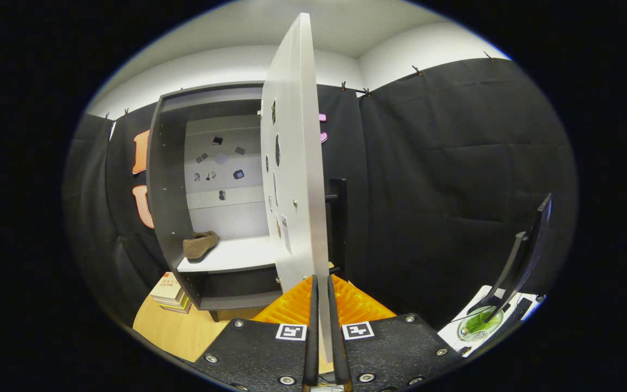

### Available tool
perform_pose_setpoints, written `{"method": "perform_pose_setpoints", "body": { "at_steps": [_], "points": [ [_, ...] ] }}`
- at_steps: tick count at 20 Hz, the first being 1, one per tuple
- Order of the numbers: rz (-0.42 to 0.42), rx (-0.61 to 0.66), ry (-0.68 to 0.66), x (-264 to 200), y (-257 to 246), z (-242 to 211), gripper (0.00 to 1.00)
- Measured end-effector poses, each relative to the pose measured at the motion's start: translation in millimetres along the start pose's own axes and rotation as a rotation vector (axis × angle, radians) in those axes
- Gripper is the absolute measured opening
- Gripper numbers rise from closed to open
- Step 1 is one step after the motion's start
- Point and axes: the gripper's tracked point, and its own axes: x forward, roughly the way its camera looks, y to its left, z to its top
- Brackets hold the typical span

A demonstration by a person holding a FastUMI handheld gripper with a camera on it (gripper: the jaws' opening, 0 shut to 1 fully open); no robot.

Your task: Open the shoe cabinet door, grab the shoes and put them into the shoe cabinet, then close the shoe cabinet door.

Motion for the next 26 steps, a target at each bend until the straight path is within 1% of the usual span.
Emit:
{"method": "perform_pose_setpoints", "body": {
  "at_steps": [8,15,17,21,26],
  "points": [
    [0.044,-0.035,0.008,-11.9,39.4,-2.9,0.1],
    [0.087,-0.039,0.028,-24.7,82.5,-12.9,0.1],
    [0.096,-0.04,0.038,-29.2,96.0,-18.3,0.12],
    [0.125,-0.055,0.085,-35.5,131.2,-47.2,0.12],
    [0.196,-0.072,0.21,-36.7,179.7,-109.0,0.12]
  ]
}}
